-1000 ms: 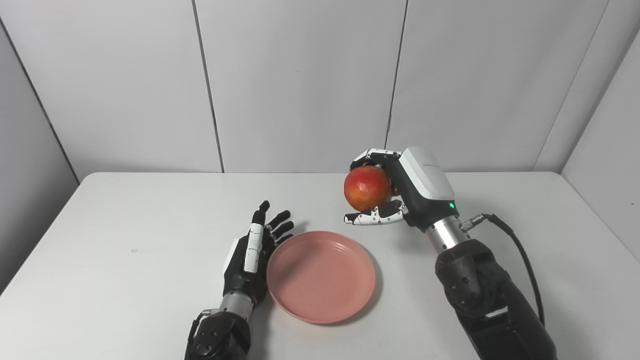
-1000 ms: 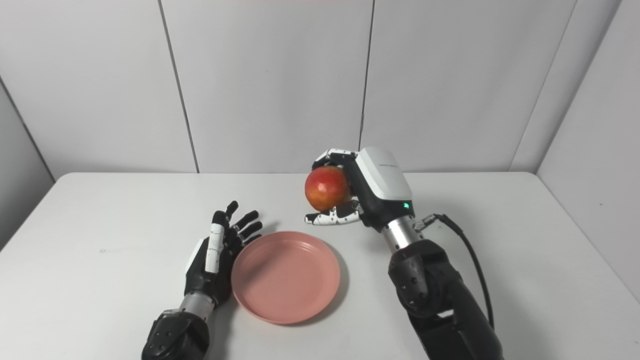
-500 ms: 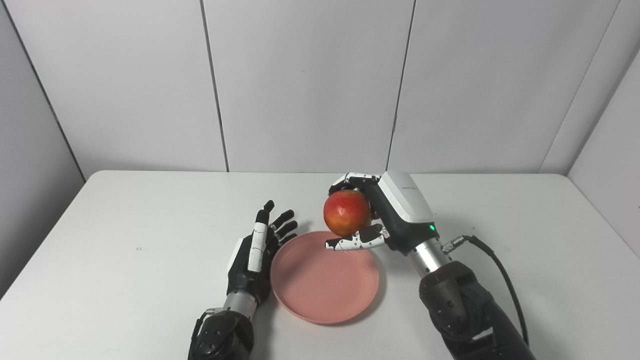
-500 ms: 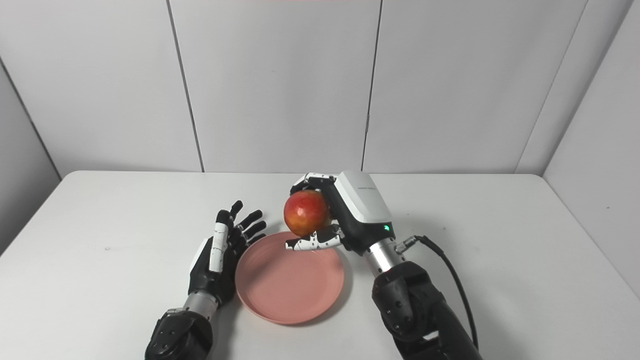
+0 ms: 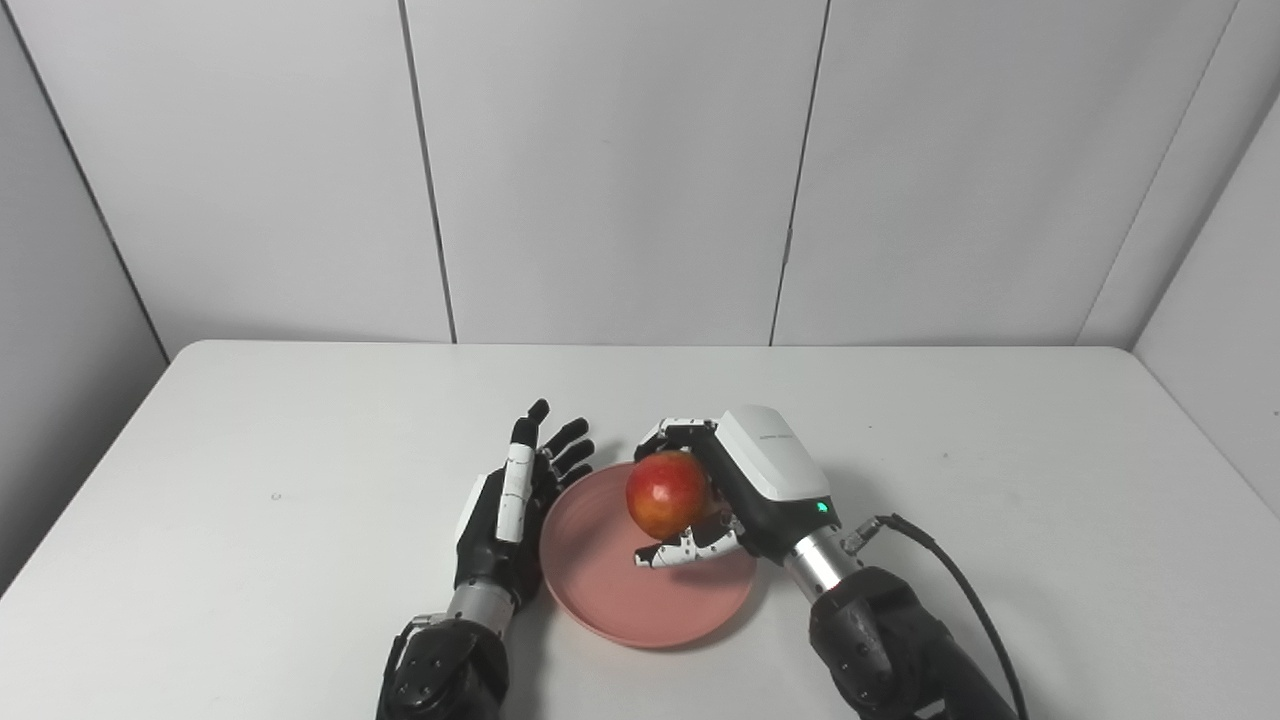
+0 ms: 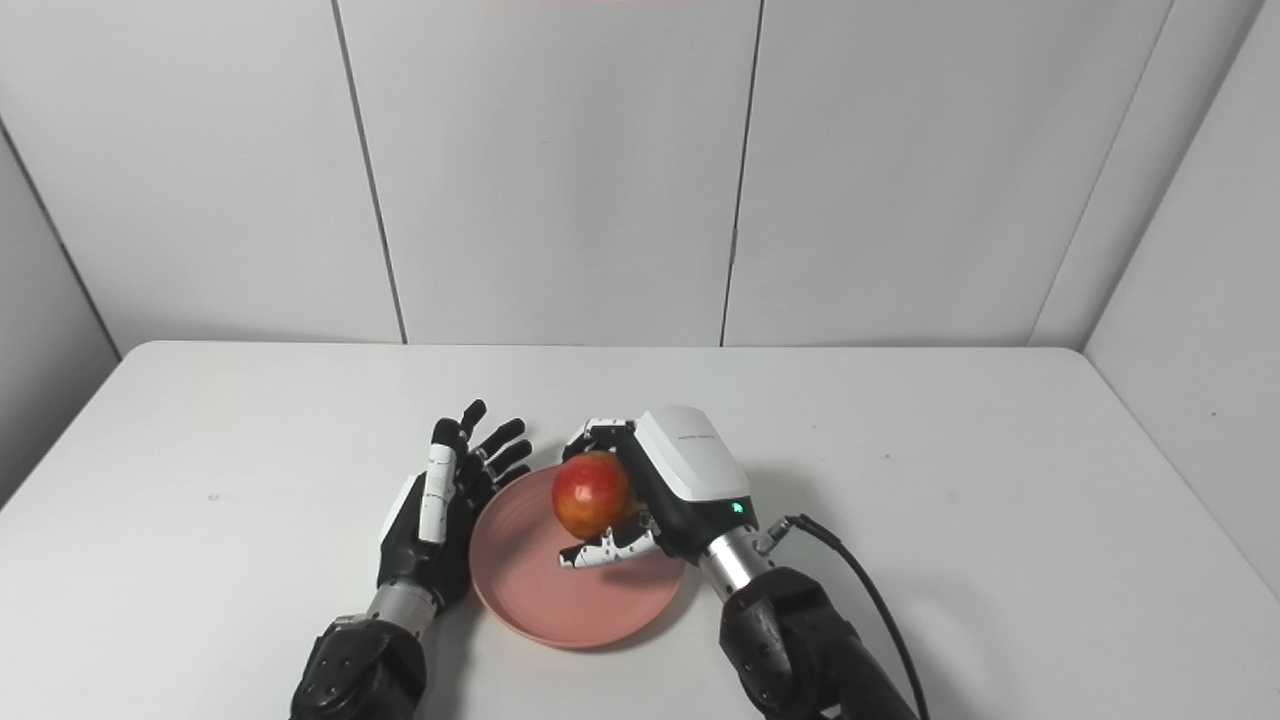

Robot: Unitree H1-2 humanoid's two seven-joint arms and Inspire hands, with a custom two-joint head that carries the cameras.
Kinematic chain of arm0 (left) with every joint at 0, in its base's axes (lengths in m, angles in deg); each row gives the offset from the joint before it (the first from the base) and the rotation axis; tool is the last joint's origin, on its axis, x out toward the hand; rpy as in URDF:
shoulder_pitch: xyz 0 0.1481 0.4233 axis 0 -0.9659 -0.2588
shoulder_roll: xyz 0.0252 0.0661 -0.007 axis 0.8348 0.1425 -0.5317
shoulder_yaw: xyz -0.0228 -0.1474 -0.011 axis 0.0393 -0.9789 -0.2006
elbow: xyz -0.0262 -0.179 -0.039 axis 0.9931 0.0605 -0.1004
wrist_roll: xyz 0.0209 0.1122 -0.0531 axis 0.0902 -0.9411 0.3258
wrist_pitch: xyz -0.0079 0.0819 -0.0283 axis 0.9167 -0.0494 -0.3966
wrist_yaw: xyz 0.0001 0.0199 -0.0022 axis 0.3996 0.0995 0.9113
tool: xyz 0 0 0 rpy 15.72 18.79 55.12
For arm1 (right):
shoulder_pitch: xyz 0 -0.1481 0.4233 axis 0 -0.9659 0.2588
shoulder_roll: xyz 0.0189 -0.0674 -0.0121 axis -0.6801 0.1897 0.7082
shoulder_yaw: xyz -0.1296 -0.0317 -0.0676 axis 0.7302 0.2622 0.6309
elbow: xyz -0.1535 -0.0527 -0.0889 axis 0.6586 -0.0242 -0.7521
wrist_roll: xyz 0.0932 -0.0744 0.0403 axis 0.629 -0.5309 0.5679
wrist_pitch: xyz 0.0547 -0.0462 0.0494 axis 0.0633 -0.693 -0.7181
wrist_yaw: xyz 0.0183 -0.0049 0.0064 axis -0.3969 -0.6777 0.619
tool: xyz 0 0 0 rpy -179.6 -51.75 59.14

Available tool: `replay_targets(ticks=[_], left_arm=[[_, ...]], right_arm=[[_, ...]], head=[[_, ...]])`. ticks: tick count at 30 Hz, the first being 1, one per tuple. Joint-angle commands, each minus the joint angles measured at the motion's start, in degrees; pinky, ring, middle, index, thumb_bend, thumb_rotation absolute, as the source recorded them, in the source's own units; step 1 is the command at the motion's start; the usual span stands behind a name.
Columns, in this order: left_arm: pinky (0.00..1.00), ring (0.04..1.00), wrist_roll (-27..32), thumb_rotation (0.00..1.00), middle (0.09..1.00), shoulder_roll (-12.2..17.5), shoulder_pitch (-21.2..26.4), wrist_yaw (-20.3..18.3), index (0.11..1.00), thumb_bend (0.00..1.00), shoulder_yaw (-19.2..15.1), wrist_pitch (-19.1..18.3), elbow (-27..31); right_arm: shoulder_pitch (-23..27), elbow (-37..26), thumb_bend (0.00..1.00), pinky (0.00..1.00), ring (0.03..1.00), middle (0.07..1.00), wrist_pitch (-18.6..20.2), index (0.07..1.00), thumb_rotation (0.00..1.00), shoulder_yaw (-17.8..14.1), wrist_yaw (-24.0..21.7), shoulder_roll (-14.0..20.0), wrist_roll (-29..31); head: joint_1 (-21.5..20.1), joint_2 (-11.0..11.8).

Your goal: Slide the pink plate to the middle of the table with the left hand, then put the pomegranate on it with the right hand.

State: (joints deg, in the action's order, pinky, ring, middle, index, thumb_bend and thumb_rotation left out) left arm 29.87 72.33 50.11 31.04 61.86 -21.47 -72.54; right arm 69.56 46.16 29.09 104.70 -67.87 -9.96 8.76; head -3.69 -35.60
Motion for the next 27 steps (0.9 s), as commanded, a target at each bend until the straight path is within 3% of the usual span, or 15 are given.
replay_targets(ticks=[1,16,27], left_arm=[[0.85,0.864,0.42,0.9,0.864,-0.64,0.8,0.32,0.987,0.91,-0.08,-1.26,-1.78],[0.97,0.859,-0.32,0.95,0.873,-1.6,4.03,0.46,0.984,0.89,0.4,1.39,-6.54],[0.96,0.844,0.18,0.96,0.849,-1.16,5.14,0.06,0.983,0.87,-0.17,2.75,-8.62]], right_arm=[[3.2,0.21,0.53,0.3,0.397,0.464,-1.23,0.512,0.01,-0.03,-0.11,0.2,-0.97],[7.0,1.02,0.53,0.32,0.418,0.461,4.4,0.513,0.0,-0.89,-8.25,-0.11,-3.21],[8.27,1.7,0.53,0.32,0.424,0.463,5.65,0.514,0.01,-0.04,-10.74,-0.87,-5.21]], head=[[-0.25,0.03],[0.2,0.4],[-0.13,0.59]])
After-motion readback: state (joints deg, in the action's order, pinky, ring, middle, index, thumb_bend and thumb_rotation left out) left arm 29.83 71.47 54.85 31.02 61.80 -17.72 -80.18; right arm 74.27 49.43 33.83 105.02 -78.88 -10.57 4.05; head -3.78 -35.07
